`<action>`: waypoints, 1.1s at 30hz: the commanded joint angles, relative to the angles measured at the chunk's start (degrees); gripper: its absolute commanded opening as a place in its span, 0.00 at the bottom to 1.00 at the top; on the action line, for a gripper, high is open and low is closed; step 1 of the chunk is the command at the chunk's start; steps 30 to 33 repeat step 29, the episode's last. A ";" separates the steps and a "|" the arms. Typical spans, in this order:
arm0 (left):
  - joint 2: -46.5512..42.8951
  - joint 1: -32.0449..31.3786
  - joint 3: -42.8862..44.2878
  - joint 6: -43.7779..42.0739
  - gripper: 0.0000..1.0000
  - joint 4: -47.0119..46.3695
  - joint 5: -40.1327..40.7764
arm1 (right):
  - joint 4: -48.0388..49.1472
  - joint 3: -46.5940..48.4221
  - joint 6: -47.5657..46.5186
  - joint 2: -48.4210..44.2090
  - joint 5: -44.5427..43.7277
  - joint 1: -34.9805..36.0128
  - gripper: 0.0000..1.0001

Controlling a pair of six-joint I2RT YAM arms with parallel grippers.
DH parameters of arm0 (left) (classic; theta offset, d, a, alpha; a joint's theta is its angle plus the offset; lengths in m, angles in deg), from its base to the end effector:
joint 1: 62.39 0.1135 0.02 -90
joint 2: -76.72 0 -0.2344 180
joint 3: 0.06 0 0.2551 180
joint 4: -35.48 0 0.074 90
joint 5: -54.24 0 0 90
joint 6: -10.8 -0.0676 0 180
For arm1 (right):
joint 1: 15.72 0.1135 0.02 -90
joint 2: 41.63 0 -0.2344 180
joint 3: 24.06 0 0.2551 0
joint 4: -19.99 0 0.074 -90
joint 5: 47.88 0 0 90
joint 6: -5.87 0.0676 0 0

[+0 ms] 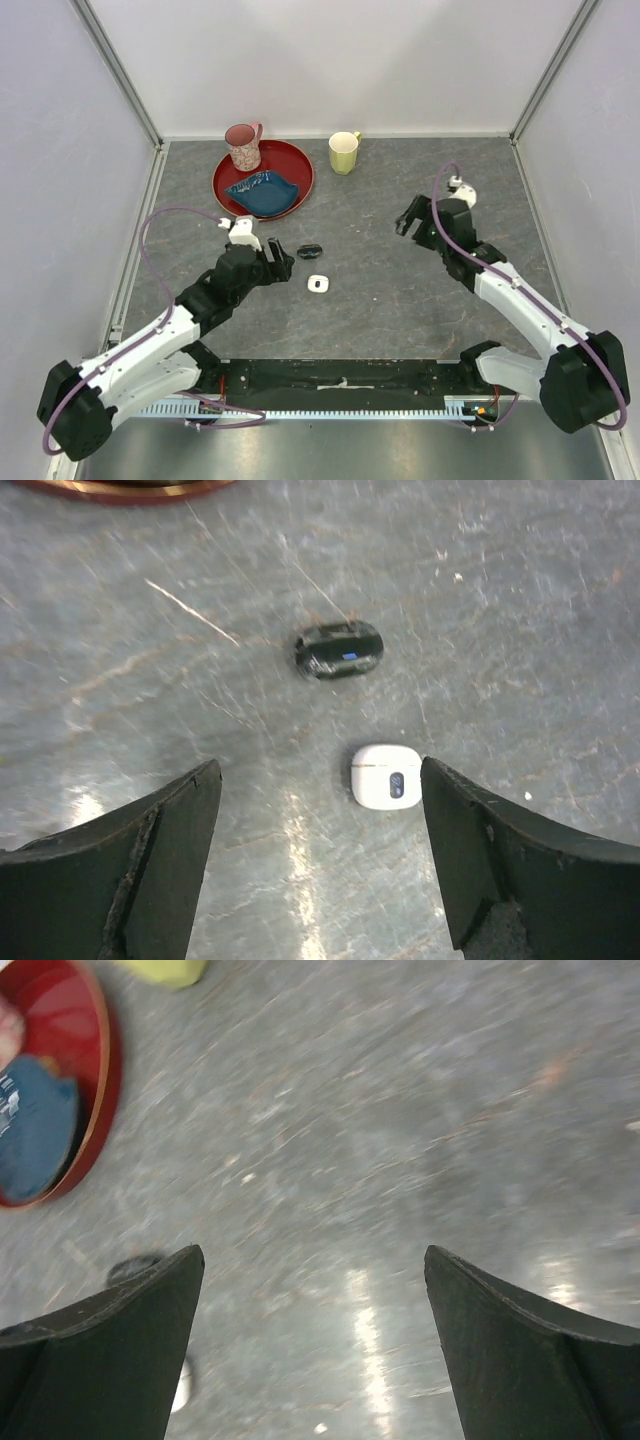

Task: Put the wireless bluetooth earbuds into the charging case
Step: Place the charging case at the center of the board, then reset both arms

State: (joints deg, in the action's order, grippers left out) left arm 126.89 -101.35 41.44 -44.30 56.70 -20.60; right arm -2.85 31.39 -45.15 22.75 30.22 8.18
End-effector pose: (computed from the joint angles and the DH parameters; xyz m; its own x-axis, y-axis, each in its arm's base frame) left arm 0.1999 -0.1389 0.1857 -0.5642 -0.2540 -0.7856 0.1314 0.9117 -0.3892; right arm 0.2706 0.1047 0.2115 -0.5228 0.4416 -0.7292 0.1192 0.8848 0.4504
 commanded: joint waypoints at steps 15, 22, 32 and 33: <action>-1.12 22.79 5.41 -15.74 0.94 -12.88 -10.93 | -3.16 -0.26 -7.17 0.22 -14.18 -14.23 0.98; -5.16 22.61 0.23 -9.77 0.94 -18.08 -7.72 | -0.09 -4.13 -5.85 0.57 -19.91 -14.15 0.98; -12.37 22.61 -1.53 -10.71 0.94 -16.84 -1.18 | 2.11 -5.37 -6.46 0.31 -23.25 -14.14 0.98; -12.37 22.61 -1.53 -10.71 0.94 -16.84 -1.18 | 2.11 -5.37 -6.46 0.31 -23.25 -14.14 0.98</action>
